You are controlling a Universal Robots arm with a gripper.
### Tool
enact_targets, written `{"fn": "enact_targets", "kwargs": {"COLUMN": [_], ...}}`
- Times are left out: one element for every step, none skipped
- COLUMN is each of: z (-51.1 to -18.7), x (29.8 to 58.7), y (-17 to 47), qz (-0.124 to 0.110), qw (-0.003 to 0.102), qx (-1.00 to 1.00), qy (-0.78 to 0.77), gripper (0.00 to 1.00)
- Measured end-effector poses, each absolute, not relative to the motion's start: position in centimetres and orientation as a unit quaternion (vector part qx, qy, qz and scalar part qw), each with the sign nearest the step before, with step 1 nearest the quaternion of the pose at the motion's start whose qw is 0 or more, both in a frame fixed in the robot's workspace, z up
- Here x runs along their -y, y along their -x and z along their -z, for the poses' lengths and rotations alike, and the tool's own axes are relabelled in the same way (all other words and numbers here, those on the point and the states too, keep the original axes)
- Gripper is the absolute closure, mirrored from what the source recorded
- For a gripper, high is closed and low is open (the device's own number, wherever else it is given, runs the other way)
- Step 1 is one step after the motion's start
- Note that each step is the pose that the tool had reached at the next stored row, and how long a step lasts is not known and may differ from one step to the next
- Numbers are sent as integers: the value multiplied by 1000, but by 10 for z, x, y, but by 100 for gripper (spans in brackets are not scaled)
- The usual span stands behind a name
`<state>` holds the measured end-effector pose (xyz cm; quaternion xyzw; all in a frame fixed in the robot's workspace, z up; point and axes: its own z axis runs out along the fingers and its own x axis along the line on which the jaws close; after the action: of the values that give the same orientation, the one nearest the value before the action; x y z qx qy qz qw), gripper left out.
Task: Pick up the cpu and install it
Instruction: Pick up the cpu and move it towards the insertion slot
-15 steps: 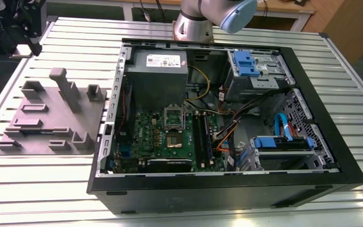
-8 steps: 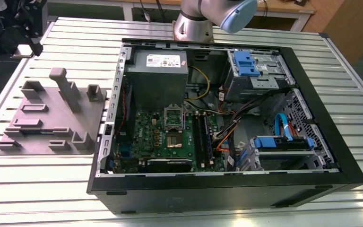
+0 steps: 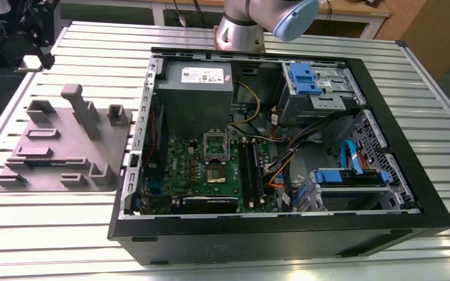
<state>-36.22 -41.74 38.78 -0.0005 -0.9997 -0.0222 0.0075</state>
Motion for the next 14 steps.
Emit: {"fn": "enact_targets", "kwargs": {"z": [-388,-388,-388,-388,-388,-388,-388,-388,-388,-388,-388,-388,-388,-388], "x": [417,417,417,417,417,417,417,417,417,417,417,417,417,417], "y": [362,362,362,361,361,361,361,361,360,360,360,360,357,354], "qz": [22,22,22,22,22,22,22,22,22,22,22,22,22,22], "qw": [8,8,8,8,8,8,7,8,8,7,8,8,8,7], "qx": [1000,1000,1000,1000,1000,1000,1000,1000,1000,1000,1000,1000,1000,1000], "qy": [0,0,0,0,0,0,0,0,0,0,0,0,0,0], "gripper": [53,53,53,53,53,53,53,53,53,53,53,53,53,53]}}
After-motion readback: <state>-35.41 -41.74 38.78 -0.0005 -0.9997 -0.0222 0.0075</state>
